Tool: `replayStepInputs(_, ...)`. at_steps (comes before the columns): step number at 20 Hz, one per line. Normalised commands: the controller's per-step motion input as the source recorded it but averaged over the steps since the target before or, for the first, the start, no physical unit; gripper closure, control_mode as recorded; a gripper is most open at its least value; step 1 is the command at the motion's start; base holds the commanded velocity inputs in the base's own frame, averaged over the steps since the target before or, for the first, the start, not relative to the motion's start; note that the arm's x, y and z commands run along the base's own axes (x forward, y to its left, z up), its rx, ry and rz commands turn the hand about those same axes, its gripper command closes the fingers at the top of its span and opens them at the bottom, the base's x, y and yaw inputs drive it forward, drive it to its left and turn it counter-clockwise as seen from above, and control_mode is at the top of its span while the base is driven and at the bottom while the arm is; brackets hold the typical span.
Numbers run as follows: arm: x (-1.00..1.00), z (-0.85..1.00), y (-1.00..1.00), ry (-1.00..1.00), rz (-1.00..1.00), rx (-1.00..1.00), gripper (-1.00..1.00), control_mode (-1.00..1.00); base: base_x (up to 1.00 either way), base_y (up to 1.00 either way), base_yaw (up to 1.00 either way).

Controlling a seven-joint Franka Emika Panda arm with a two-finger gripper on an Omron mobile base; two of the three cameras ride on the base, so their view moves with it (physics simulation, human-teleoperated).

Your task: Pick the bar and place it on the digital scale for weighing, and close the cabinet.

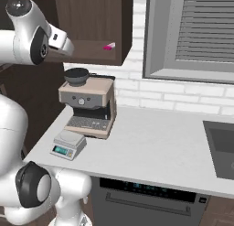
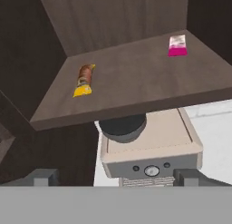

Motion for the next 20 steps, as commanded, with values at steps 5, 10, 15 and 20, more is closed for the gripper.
replayStepInputs(5,0.44,-0.01,0.13,0.10,0.05,0.00,-1.00,-1.00,0.00,0.00,0.00)
replayStepInputs(10,0.43,-0.17,0.34,0.09,0.00,0.00,-1.00,-1.00,0.00,0.00,0.00)
replayStepInputs(15,0.37,-0.19,0.25,0.01,0.00,0.00,-1.00,-1.00,0.00,0.00,0.00)
replayStepInputs(20,0.37,-0.19,0.10,0.02,0.03,0.00,-1.00,-1.00,0.00,0.00,0.00)
